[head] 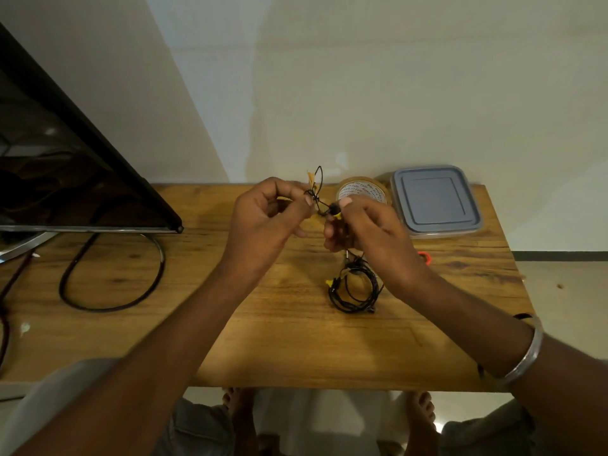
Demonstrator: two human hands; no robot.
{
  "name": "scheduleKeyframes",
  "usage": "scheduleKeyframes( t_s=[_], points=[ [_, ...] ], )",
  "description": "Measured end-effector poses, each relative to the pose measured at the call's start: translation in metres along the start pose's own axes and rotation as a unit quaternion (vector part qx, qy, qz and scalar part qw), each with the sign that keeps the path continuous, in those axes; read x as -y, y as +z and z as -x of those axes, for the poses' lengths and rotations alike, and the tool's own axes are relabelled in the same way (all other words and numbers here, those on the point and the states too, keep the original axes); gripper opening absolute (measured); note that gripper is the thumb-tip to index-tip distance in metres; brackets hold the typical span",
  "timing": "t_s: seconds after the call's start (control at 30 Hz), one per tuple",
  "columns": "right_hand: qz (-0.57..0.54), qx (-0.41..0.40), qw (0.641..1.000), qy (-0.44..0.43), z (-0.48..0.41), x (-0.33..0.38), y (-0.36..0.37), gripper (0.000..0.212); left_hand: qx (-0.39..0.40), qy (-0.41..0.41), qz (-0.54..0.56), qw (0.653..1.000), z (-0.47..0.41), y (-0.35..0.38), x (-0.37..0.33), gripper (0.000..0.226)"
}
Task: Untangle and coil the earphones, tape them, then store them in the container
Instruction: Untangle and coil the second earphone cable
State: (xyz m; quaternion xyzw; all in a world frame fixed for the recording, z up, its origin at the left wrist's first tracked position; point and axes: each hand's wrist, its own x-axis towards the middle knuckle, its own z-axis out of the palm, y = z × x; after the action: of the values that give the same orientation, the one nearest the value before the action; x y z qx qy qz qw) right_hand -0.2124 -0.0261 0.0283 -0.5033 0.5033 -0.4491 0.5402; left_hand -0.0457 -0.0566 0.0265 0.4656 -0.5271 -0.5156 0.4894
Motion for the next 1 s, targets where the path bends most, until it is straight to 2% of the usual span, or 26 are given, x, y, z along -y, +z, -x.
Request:
scheduleKeyframes(
  t_s=[0.1,0.23,0.3,0.4,0.47,0.57,0.67,0.77,0.9,1.0],
  points=[
    [-0.059,0.028,0.996,0.053,0.000,0.001,0.000,0.035,-0.010,0.041,-0.053,0.998,0.002,0.004,0.001,0.010],
    [-0.020,0.020,0.999,0.042,-0.001,-0.005,-0.001,0.043,-0.031,0.031,-0.071,0.996,0.005,0.004,0.001,0.010],
    [0.063,0.021,0.997,-0.029,-0.001,-0.008,-0.003,0.037,-0.042,0.022,-0.078,0.996,0.005,0.003,0.001,0.009],
    [0.245,0.005,0.955,-0.166,0.000,-0.014,-0.004,0.034,-0.039,0.009,-0.075,0.996,0.004,0.002,0.000,0.010],
    [0.283,-0.033,0.937,-0.201,0.002,-0.017,-0.003,0.023,-0.029,0.008,-0.071,0.997,0.003,0.003,0.000,0.011],
    [0.261,-0.082,0.939,-0.208,0.001,-0.019,-0.002,0.008,-0.020,0.027,-0.089,0.995,0.004,0.003,0.001,0.011],
    [0.242,-0.117,0.945,-0.188,0.000,-0.015,-0.005,0.008,-0.019,0.049,-0.124,0.991,0.003,0.000,0.001,0.011],
    [0.219,-0.091,0.958,-0.163,-0.001,-0.013,-0.005,0.007,-0.018,0.034,-0.094,0.995,0.002,0.000,-0.001,0.009],
    [0.248,-0.083,0.949,-0.176,0.002,-0.016,0.002,0.016,0.016,0.009,-0.039,0.999,0.004,0.005,-0.002,0.008],
    [0.216,-0.093,0.958,-0.165,0.001,-0.016,0.000,0.004,0.032,0.036,-0.090,0.995,0.003,0.002,0.000,0.014]
  ],
)
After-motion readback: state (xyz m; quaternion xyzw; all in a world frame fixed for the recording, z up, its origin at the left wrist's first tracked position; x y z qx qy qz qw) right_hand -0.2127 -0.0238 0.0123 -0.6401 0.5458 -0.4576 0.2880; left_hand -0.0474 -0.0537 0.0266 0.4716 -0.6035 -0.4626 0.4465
